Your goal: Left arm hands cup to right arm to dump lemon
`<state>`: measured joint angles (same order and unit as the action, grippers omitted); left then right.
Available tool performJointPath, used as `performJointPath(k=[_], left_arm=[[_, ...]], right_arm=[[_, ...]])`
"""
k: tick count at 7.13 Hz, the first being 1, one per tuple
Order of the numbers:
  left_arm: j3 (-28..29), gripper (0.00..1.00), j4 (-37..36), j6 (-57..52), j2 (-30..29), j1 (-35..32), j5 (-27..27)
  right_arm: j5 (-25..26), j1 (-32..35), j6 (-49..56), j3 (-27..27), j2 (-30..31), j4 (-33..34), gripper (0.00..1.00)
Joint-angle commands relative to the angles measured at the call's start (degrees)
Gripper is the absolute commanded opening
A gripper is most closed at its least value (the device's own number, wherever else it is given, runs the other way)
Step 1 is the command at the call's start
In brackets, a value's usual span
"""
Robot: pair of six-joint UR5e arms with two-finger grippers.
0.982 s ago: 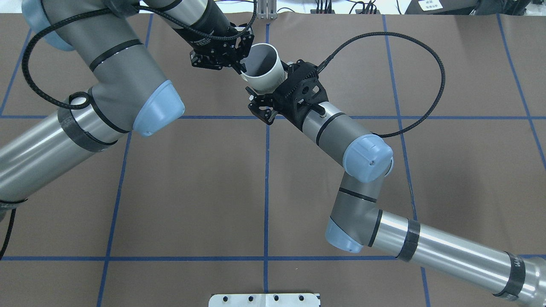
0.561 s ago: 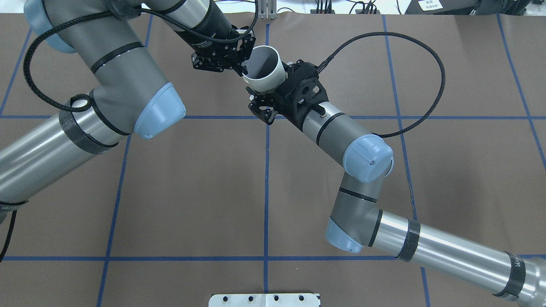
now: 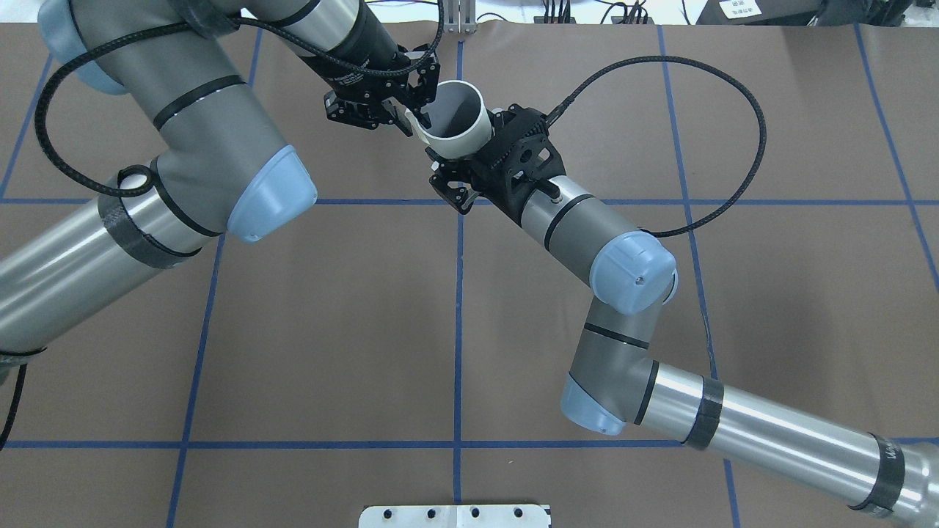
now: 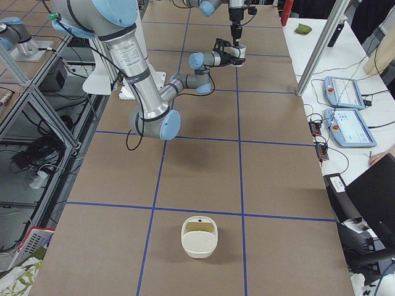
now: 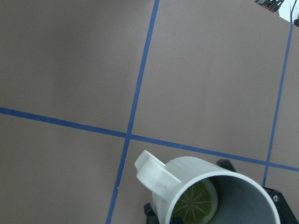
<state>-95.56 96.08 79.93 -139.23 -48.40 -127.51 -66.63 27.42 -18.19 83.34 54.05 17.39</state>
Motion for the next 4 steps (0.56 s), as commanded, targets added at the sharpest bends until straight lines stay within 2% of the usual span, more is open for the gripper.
performJointPath(k=[1,2,4], left_arm=[[-0.42,1.0,-0.02,-1.08,0.1,-1.07,-0.46],[-0.42,1.0,-0.19,-2.48,0.19,-2.65,-0.63],[-1.55,1.0,-8.05,-10.96,1.06,-5.46,-0.63]], right_arm=[[0.01,0.0,0.0,0.07,0.27,0.02,0.41],[0.01,0.09,0.09,0.07,0.44,0.02,0.41],[0.01,1.4,-1.05,0.42,0.88,-0.33,0.36]])
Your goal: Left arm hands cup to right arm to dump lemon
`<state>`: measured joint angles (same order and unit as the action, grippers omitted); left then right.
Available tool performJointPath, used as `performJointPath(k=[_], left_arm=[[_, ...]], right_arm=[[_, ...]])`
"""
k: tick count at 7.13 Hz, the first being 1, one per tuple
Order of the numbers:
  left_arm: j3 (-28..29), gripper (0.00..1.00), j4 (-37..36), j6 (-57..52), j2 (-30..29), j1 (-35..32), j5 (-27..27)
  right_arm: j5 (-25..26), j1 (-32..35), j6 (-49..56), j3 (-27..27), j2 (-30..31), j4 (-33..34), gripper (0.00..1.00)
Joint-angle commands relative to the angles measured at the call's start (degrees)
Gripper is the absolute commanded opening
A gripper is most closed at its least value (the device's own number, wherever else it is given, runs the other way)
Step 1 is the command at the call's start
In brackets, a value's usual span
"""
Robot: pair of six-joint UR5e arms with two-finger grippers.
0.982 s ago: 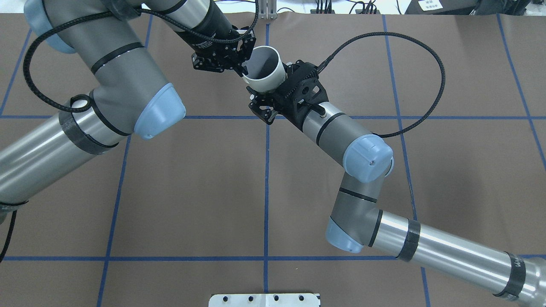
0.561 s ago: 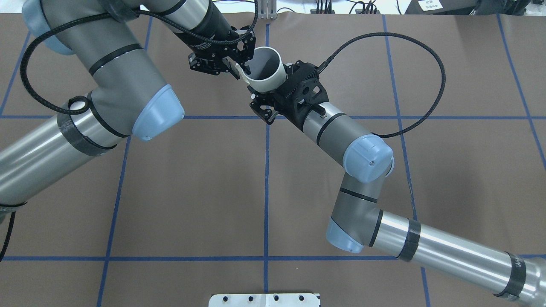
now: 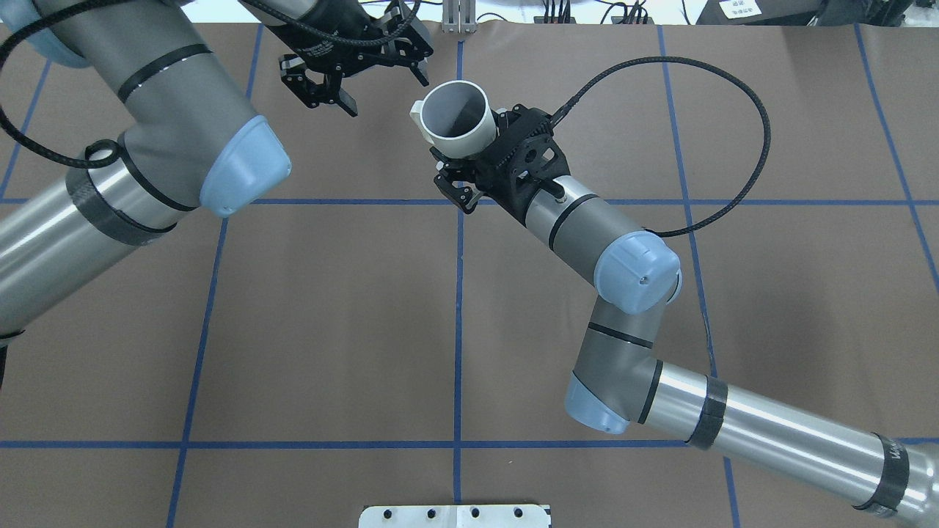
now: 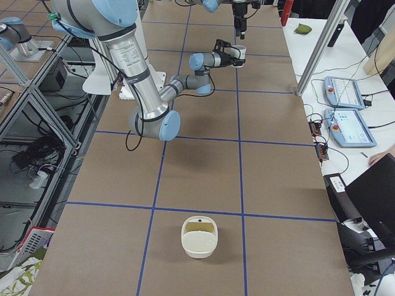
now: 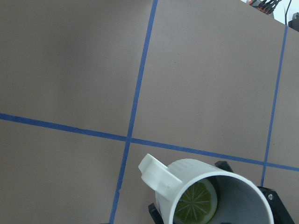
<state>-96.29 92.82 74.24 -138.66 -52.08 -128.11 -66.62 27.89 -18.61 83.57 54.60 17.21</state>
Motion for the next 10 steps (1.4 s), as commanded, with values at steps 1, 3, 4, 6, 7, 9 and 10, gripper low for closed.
performJointPath(k=[1,3,4,6,7,9,10], left_arm=[[-3.35,1.0,-9.62,-11.51,2.75,-3.45,-0.04],[-9.42,1.0,-14.06,-28.8,13.0,-8.72,-0.04],[-10.05,1.0,-14.07,-36.2,17.24,-11.27,0.05],[-9.89,1.0,-14.07,-55.07,24.71,-16.8,0.4],[-9.36,1.0,-14.07,-63.61,27.36,-19.53,0.58],[-8.83,1.0,-13.81,-67.65,29.67,-20.44,0.49],[-8.92,1.0,-13.89,-67.56,29.67,-20.35,0.32]], right_arm=[[0.09,2.33,-4.12,0.45,1.89,-0.07,0.35],[0.09,6.54,-13.18,1.67,6.8,-0.07,0.36],[0.0,8.47,-13.47,4.47,11.36,-0.07,0.36],[-0.26,11.29,-14.08,10.53,19.36,-0.16,0.37],[-1.57,13.31,-14.52,13.96,24.53,-0.16,0.37],[-1.76,13.77,-31.12,21.24,35.24,-0.86,0.0],[-1.24,13.77,-32.79,24.5,42.01,-3.21,0.0]])
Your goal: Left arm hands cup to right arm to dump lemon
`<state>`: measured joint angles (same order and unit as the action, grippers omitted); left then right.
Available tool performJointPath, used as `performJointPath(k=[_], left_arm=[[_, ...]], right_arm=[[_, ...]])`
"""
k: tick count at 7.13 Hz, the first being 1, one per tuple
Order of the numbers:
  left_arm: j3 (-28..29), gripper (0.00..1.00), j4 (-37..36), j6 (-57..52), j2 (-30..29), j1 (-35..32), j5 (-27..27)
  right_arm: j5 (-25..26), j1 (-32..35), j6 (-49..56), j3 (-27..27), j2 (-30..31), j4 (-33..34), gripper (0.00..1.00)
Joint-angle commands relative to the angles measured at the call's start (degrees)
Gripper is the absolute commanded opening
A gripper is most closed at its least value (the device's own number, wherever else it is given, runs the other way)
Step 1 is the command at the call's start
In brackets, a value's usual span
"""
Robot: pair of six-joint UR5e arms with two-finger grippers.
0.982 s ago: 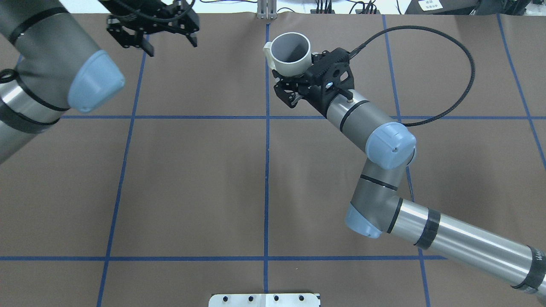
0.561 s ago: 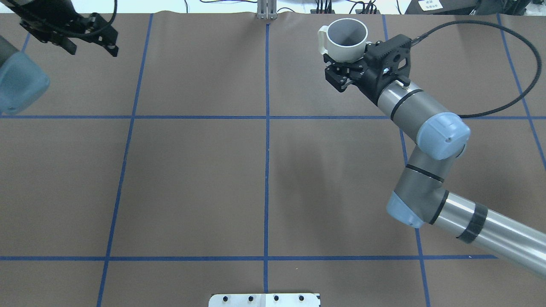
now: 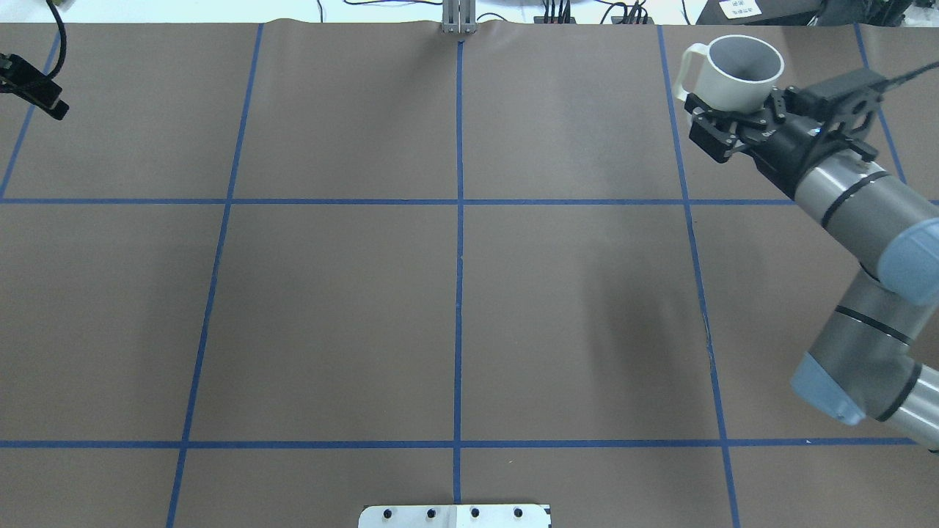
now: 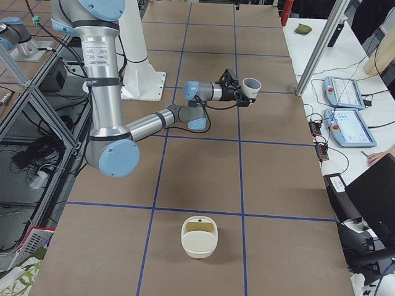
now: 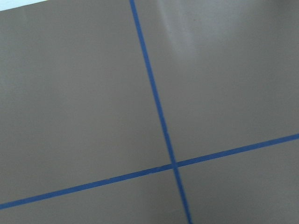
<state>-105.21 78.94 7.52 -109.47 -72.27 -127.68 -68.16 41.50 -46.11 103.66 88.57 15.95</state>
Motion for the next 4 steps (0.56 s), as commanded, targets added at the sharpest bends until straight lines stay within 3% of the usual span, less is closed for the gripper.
performJointPath(k=[1,3,4], left_arm=[[0.0,1.0,0.07,-0.84,0.49,-0.16,-0.12],[0.7,1.0,0.34,-1.45,0.75,-0.07,-0.38],[0.79,1.0,0.43,-1.63,1.01,-0.15,-0.38]], right_arm=[[0.39,0.33,-9.48,3.67,15.33,-12.06,0.0],[0.48,1.91,-14.42,0.68,23.98,-21.97,0.0],[0.4,3.39,-15.06,-4.99,25.76,-30.45,0.0]])
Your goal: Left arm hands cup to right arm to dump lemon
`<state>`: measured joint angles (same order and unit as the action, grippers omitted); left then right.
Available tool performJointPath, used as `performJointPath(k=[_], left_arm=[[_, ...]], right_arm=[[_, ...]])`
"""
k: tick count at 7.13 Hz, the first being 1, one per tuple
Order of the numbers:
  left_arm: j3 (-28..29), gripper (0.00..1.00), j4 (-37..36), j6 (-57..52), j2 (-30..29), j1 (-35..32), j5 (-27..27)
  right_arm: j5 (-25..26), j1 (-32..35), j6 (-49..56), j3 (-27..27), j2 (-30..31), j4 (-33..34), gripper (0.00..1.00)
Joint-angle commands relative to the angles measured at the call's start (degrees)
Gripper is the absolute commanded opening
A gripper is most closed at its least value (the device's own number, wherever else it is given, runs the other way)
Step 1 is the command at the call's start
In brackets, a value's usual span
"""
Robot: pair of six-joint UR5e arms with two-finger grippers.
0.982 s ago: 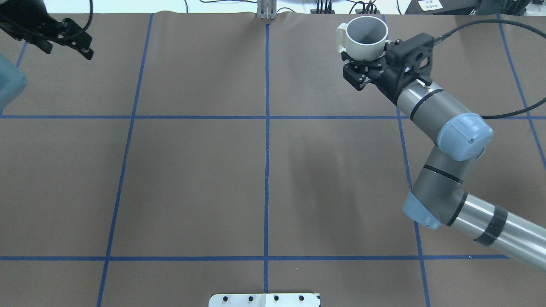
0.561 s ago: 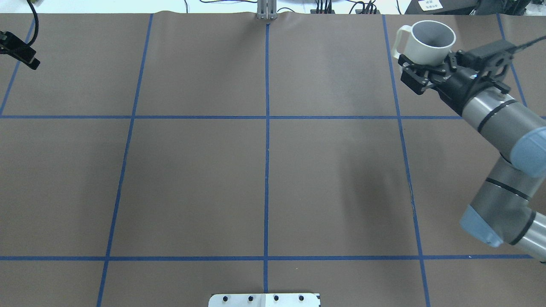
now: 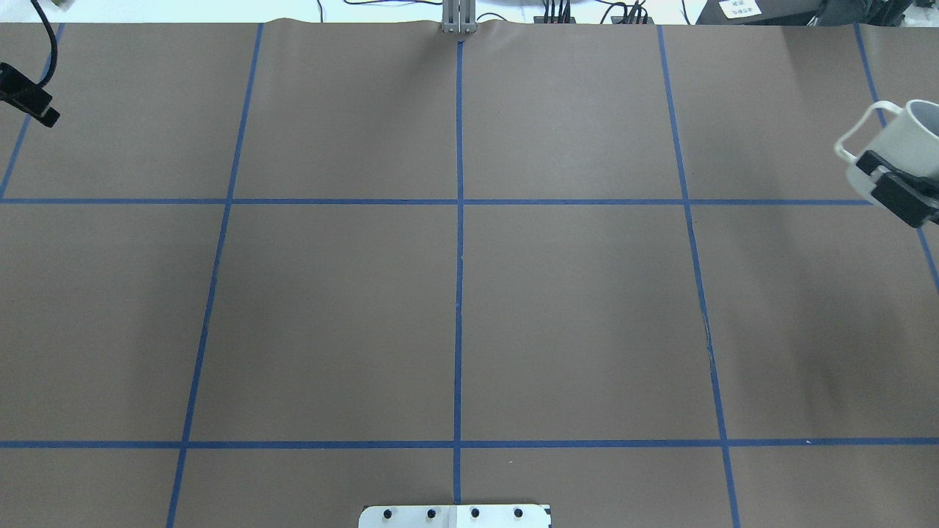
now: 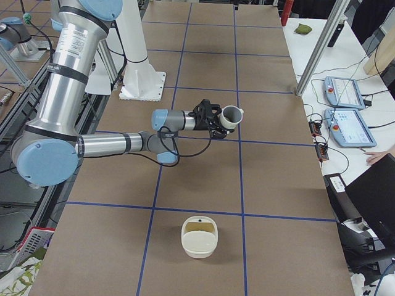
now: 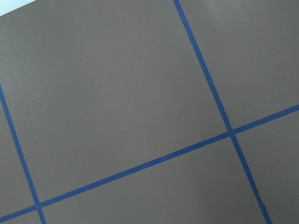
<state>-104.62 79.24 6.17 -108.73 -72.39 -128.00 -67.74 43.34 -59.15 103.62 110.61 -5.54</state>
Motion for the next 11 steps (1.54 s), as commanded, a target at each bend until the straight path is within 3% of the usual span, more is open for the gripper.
performJointPath(k=[1,2,6,8,9,11], left_arm=[[0.21,1.0,0.21,-0.19,0.54,-0.03,-0.14],[0.21,1.0,0.21,-0.19,0.45,0.06,-0.14],[0.04,1.0,0.04,0.42,-0.51,0.06,-0.14],[-0.49,1.0,-0.05,0.43,-0.6,0.06,-0.14],[-0.67,1.0,-0.05,0.51,-0.6,0.06,-0.14],[-0.67,1.0,-0.05,0.51,-0.6,0.06,-0.14]], right_arm=[[-0.02,2.44,-2.2,-14.15,4.0,-19.49,0.0],[0.06,3.67,-4.55,-20.24,4.09,-26.21,0.0],[-0.2,4.91,-32.03,-33.28,4.09,-42.41,0.0],[-0.72,7.35,-47.02,-33.84,4.0,-42.89,0.0],[-0.73,7.72,-49.64,-34.45,3.66,-43.15,0.0],[-0.73,8.07,-62.34,-37.6,3.22,-47.61,0.0]])
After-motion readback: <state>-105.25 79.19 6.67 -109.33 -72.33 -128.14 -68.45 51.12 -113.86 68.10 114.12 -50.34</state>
